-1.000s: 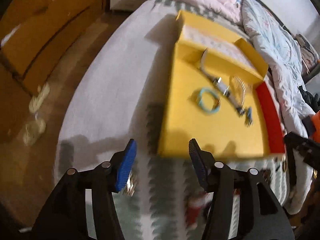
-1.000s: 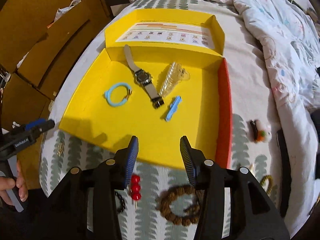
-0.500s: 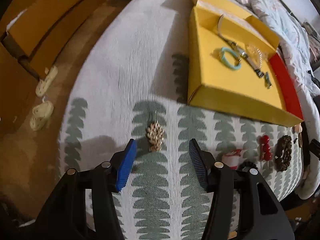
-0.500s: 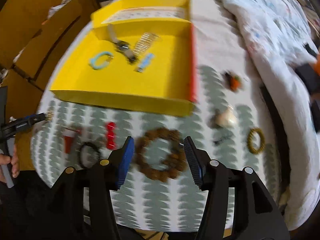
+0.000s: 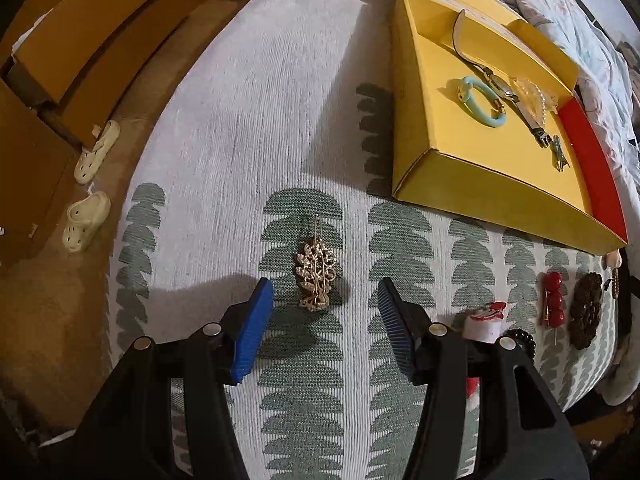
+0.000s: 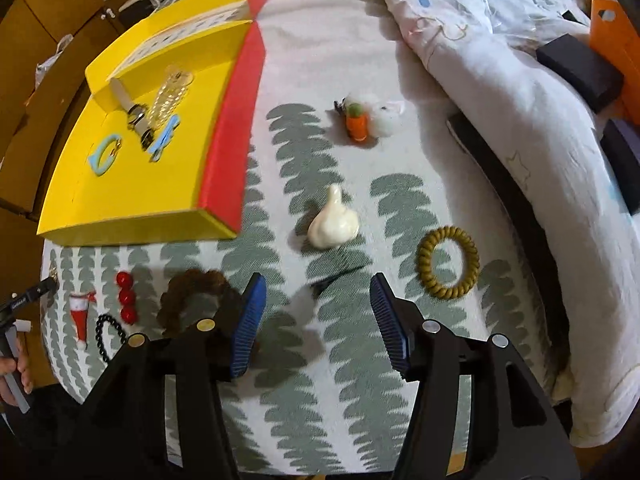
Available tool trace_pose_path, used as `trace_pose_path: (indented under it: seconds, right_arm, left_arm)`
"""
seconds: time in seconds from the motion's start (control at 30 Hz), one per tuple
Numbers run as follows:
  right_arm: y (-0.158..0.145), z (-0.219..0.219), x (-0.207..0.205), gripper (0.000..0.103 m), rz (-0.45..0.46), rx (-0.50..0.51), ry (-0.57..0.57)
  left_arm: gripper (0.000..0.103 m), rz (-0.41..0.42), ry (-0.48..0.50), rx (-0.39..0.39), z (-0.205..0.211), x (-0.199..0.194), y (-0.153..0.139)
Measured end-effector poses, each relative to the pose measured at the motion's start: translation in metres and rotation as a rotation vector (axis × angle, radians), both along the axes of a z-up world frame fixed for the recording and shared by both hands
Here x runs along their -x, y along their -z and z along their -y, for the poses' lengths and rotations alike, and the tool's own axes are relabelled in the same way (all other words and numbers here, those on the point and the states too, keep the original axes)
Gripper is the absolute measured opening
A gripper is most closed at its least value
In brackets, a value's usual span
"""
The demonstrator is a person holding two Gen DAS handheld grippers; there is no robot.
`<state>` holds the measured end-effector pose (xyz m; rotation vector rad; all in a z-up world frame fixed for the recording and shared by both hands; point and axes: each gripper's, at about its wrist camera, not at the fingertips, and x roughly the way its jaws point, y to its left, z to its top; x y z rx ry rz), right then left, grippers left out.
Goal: Organize jewelry
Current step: 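Close left gripper on the gold brooch while right gripper moves around the white garlic ornament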
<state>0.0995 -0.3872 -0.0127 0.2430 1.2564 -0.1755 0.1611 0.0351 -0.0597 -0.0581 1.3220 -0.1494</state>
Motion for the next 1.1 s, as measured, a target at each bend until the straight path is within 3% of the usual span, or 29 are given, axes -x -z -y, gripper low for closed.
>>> trace_pose_path:
  seconds: [0.27,0.77,1.1]
  right_arm:
    - [0.025,0.008,-0.022,0.062,-0.046,0.018,0.006]
    - [0.038,0.005,-0.039,0.064,-0.060,0.025,-0.023]
    - [0.048,0.011,-0.048,0.064,-0.071,0.050,-0.012]
  left_arm:
    - [0.055,-0.010,-0.004,-0.001,0.000,-0.005,0.006]
    - [0.055,-0.007,-0.026,-0.001,0.000,-0.013,0.012]
    - [0.044,0.005,-0.036,-0.044,0.000,-0.019,0.017]
